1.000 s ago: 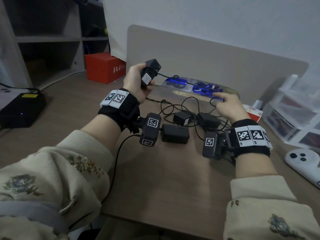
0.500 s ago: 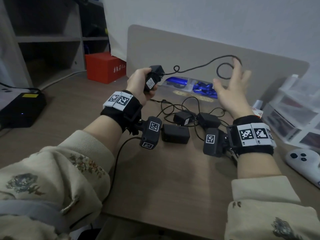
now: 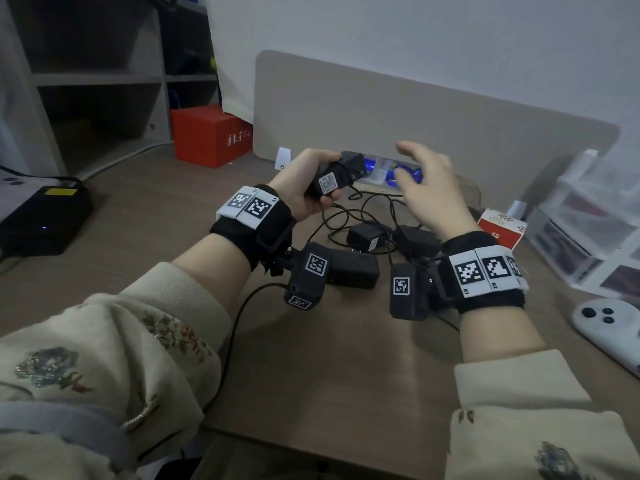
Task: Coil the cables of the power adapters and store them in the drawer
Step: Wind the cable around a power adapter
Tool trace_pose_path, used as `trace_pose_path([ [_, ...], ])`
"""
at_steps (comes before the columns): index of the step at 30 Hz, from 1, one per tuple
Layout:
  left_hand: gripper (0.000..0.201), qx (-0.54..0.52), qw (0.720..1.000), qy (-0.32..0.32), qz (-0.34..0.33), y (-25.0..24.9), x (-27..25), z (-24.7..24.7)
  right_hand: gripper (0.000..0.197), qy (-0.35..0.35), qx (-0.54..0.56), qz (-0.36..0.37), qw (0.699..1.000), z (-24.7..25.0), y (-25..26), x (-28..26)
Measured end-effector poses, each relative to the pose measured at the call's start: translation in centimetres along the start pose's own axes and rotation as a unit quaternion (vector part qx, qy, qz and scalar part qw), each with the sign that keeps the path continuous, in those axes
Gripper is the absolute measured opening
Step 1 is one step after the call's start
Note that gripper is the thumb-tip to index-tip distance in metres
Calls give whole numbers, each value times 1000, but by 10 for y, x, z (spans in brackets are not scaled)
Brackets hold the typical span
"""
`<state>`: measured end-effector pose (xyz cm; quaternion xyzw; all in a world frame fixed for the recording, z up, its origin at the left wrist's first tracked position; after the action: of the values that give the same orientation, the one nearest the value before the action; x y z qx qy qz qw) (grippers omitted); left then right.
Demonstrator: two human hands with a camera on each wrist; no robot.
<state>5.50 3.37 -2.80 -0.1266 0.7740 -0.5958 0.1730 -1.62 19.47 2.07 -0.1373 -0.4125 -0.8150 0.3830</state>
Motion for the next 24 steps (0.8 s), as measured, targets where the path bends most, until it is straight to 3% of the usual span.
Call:
trace_pose_path([
  [3, 14, 23, 999, 41, -1, -2, -6, -10, 59, 112, 45, -1, 993, -27, 8, -3],
  [6, 14, 47, 995, 89, -7, -5, -13, -21, 63, 131, 90, -25, 987, -39, 5, -6],
  [8, 14, 44, 993, 106, -6, -6, -15, -24, 57, 122, 158, -19, 980, -41, 7, -7],
  [11, 20, 30, 992, 126, -12, -8, -18, -28, 32, 120, 253, -22, 960, -43, 6, -8],
  [15, 23, 28, 995, 87, -28, -9, -16, -25, 19, 138, 109, 1, 984, -44, 5, -8],
  [24, 24, 15, 1000, -8, -24, -6, -5, -10, 19, 195, 25, -20, 980, -52, 9, -11],
])
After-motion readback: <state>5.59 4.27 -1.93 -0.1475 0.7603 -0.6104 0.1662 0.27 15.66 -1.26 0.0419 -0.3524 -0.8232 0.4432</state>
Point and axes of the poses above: each hand's wrist, its own x-axis towards the middle knuckle, its own z-axis out of the back of the hand, y = z × x, the point moved 6 cm from there along x, towards the middle knuckle, and after that the axes turned 7 degrees about x, right-handed, at the moved point
